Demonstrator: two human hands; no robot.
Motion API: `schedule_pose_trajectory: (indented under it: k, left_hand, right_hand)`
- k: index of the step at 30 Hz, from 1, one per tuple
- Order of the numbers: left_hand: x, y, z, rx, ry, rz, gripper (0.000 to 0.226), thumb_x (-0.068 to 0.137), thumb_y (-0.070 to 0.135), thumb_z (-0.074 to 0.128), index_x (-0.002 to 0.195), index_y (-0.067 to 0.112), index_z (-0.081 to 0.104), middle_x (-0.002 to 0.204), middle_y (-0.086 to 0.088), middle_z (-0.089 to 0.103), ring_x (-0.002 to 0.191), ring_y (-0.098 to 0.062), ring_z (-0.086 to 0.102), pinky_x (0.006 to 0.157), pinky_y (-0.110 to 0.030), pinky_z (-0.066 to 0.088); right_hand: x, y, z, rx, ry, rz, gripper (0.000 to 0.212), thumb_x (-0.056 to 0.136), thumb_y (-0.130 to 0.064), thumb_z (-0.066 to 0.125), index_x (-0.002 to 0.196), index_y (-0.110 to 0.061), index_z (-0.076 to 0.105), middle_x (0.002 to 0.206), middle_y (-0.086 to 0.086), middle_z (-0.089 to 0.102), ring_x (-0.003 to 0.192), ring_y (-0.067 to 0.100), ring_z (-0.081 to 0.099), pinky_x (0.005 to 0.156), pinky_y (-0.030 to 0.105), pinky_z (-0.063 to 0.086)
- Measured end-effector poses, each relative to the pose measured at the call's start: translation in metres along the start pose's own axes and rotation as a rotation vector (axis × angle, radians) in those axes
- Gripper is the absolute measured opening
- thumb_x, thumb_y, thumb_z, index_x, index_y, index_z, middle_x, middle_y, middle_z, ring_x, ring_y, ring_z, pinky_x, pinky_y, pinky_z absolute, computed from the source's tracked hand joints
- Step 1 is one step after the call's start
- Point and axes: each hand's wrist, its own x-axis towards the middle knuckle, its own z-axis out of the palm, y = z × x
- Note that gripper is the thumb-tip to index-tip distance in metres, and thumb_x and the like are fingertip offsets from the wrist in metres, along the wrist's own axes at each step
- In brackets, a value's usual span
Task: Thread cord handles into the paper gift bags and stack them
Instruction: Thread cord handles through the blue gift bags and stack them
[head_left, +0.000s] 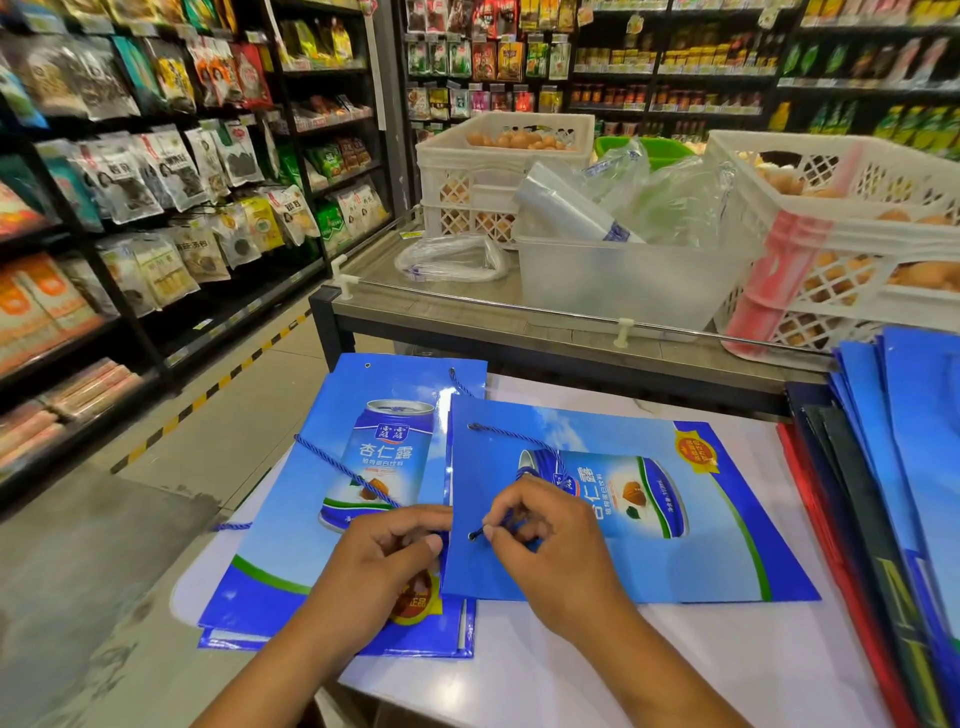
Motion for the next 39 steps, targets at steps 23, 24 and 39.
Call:
schedule_pose_trajectory:
  k: [23, 24, 39]
  left_hand:
    - [0.000, 0.003, 0.008, 0.177, 0.035, 0.029, 0.021, 0.093, 0.009, 0.075, 0.093, 0.030, 0.076, 0.066, -0.010, 0.061, 0.063, -0.018, 0.057, 0.070, -0.042, 0.061]
    - [0.001, 0.002, 0.009, 0.179, 0.042, 0.030, 0.020, 0.092, 0.008, 0.076, 0.092, 0.028, 0.076, 0.065, -0.009, 0.060, 0.062, -0.019, 0.055, 0.068, -0.042, 0.059]
    - [0.001, 0.000, 0.010, 0.193, 0.071, 0.059, 0.021, 0.092, 0.006, 0.074, 0.089, 0.027, 0.075, 0.070, -0.017, 0.062, 0.061, -0.017, 0.055, 0.065, -0.036, 0.056]
  right_hand:
    - [0.006, 0.002, -0.001, 0.236, -0.073, 0.197, 0.028, 0.084, 0.009, 0.075, 0.080, -0.016, 0.064, 0.079, 0.020, 0.064, 0.076, 0.047, 0.069, 0.075, 0.054, 0.061]
    - [0.006, 0.002, -0.002, 0.248, -0.073, 0.207, 0.025, 0.084, 0.010, 0.074, 0.082, -0.012, 0.064, 0.080, 0.020, 0.064, 0.074, 0.041, 0.072, 0.077, 0.053, 0.063]
    - [0.004, -0.001, -0.004, 0.269, -0.085, 0.194, 0.023, 0.084, 0.009, 0.076, 0.080, -0.012, 0.067, 0.078, 0.017, 0.071, 0.070, 0.024, 0.074, 0.074, 0.041, 0.064]
